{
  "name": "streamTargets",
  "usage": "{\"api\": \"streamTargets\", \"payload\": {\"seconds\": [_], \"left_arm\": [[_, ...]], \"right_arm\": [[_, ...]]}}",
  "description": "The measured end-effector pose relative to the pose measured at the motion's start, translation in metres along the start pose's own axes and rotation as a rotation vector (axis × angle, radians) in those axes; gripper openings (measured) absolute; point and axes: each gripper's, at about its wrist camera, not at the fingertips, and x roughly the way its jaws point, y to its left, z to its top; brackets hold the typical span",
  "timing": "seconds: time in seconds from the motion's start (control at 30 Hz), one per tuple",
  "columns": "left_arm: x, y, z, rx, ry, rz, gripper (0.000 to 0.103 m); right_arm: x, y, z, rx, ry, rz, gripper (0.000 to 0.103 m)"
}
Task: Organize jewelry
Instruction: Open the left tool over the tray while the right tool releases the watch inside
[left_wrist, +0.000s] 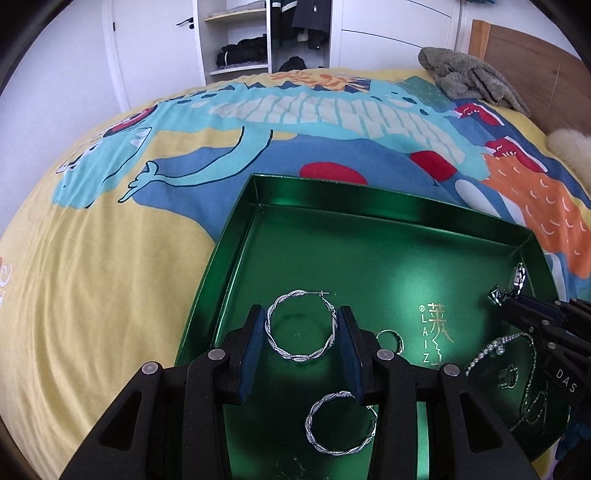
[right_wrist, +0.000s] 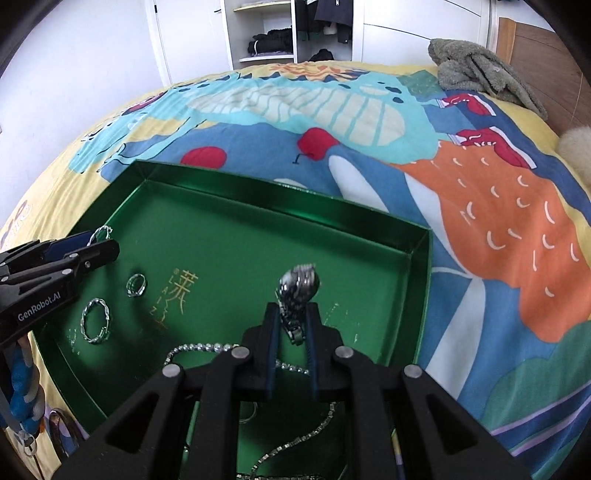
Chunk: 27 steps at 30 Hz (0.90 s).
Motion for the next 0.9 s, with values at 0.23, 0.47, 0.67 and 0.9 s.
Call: {"api": "streamTargets", "payload": {"seconds": [0.23, 0.47, 0.67, 0.9], "left_arm": [[0.003, 0.003, -0.005, -0.005, -0.009, 0.01, 0.04], [0.001, 0.007, -0.005, -0.018, 0.0, 0.001, 0.046], [-0.029, 0.013, -0.002, -0.017, -0.029, -0.016, 0.053], [-0.112, 0.027, -0.001, -0.026, -0.121, -0.025, 0.056]], "right_arm": [[0.003, 0.0, -0.002, 0.0, 0.009, 0.0, 0.013], [-0.001, -0.007, -0.006, 0.037, 0.003, 0.01, 0.034], [-0.031, -0.014, -0.009, 0.06, -0.044, 0.03, 0.037], [-0.107, -0.007, -0.017, 0.066, -0.131, 0.046, 0.037]]}}
